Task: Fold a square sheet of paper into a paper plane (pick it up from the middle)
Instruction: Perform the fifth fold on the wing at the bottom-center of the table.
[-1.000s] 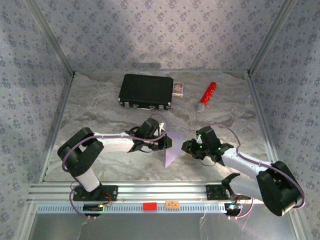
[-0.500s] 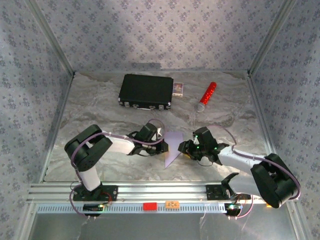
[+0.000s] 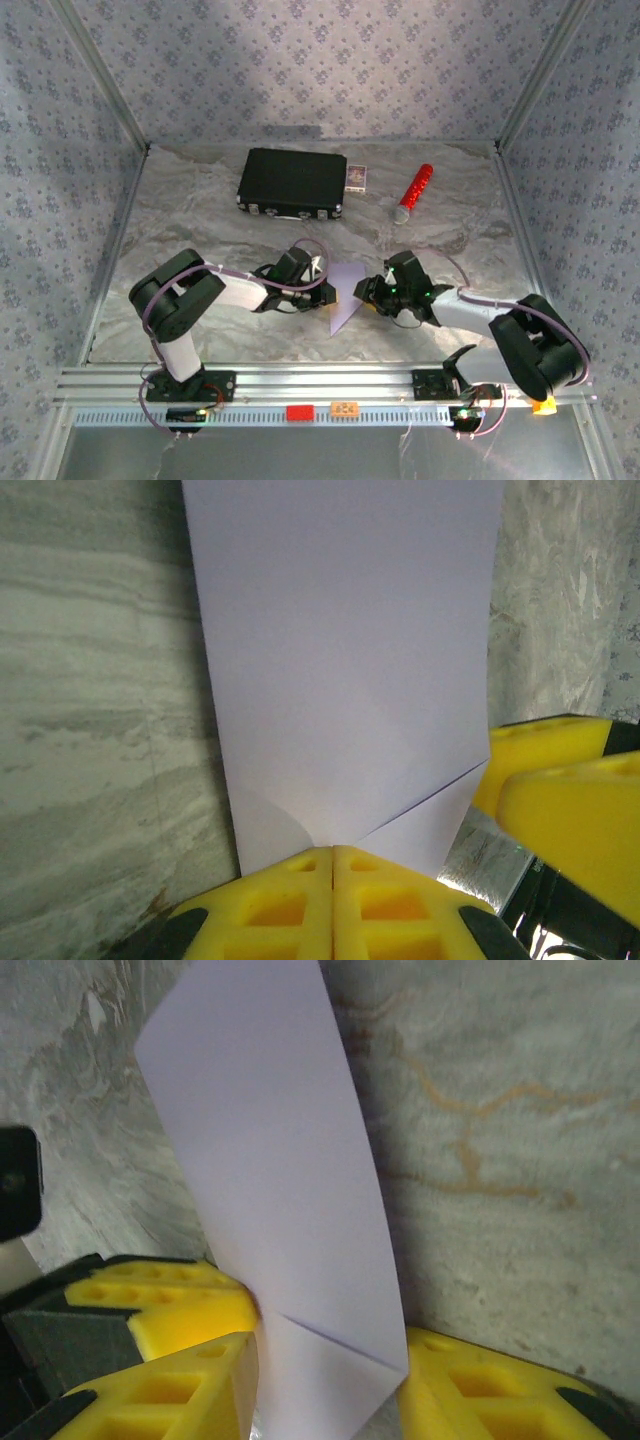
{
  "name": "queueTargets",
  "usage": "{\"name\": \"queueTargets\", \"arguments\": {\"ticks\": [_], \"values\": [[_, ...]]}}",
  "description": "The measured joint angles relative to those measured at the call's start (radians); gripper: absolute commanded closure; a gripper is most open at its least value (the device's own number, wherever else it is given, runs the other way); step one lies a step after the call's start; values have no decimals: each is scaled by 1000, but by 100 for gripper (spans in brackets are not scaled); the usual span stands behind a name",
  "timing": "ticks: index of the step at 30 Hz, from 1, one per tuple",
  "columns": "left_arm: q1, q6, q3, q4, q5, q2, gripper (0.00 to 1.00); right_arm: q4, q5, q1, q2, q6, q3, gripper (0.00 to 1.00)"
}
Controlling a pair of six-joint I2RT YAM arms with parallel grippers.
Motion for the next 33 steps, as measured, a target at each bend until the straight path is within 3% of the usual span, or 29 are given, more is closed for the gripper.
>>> {"name": "queueTargets", "arguments": {"ticks": [23,27,33], "values": [[0,0,1,-1,0,0,94,95,-172,-126,144,-127,67,65],[0,0,1,-2,0,0,94,95,-207,-139,172,-154,74,69],[0,0,1,-2,0,0,93,95,-238,-147,192,-185,90,84]]}}
